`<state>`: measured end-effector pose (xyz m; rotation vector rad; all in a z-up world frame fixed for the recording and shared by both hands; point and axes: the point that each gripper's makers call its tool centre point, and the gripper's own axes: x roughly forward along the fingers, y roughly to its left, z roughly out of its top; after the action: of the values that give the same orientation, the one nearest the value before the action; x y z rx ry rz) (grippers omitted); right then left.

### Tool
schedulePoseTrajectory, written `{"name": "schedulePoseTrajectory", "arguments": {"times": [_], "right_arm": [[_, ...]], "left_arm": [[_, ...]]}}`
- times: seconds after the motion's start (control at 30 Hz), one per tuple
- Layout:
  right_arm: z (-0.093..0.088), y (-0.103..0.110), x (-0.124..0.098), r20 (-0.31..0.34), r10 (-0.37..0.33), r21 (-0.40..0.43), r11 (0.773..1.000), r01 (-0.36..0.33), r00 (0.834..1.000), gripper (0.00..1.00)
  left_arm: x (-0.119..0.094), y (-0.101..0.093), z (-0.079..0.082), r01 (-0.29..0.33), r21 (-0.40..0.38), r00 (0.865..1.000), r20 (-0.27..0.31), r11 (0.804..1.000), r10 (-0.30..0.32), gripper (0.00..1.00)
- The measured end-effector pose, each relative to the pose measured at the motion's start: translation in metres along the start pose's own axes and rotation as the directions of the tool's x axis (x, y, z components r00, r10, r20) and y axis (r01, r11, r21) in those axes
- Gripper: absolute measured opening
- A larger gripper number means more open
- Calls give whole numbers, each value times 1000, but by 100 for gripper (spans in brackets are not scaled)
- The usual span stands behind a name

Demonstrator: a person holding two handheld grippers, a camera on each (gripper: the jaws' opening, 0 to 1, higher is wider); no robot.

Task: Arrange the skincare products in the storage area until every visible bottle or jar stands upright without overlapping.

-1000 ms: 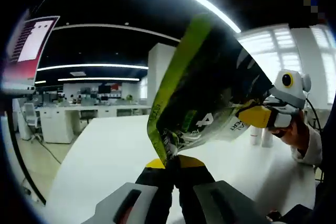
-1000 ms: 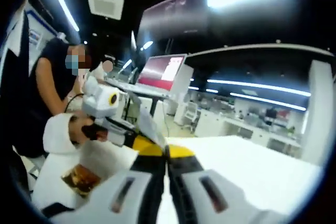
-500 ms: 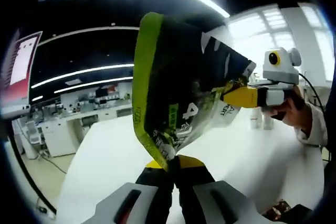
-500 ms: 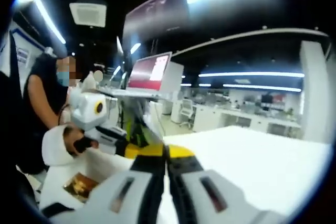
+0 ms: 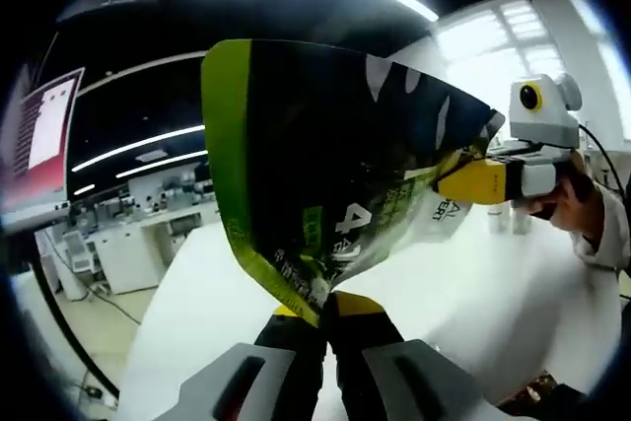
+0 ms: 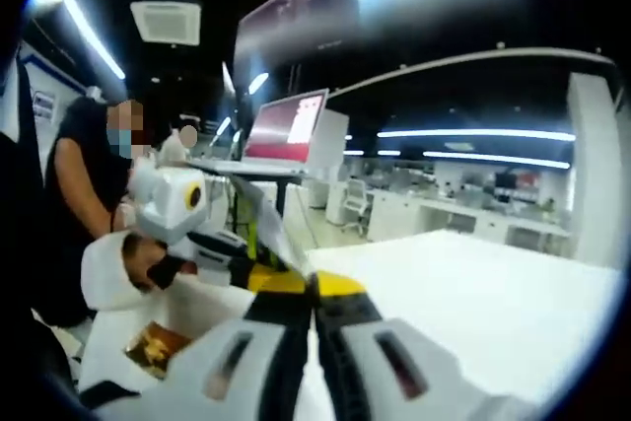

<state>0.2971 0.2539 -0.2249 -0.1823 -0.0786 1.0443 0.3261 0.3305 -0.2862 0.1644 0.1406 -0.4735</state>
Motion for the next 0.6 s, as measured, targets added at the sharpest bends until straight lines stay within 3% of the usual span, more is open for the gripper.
{"name": "schedulePoseTrajectory", "arguments": {"times": [0.13, 0.3, 0.6], "right_arm": [[-2, 0, 1, -4, 20, 61, 998, -20, 1000, 0], [-6, 8, 1, -6, 86, 198, 977, -83, 996, 0], [-8, 12, 4, -14, 97, 173, 980, -93, 995, 0]], "left_arm": [[1, 0, -2, -18, 35, 1000, -10, 999, 19, 0], [3, 5, -5, -51, 68, 998, -30, 996, 53, 0], [2, 8, -8, -51, 22, 998, -40, 998, 52, 0]]}}
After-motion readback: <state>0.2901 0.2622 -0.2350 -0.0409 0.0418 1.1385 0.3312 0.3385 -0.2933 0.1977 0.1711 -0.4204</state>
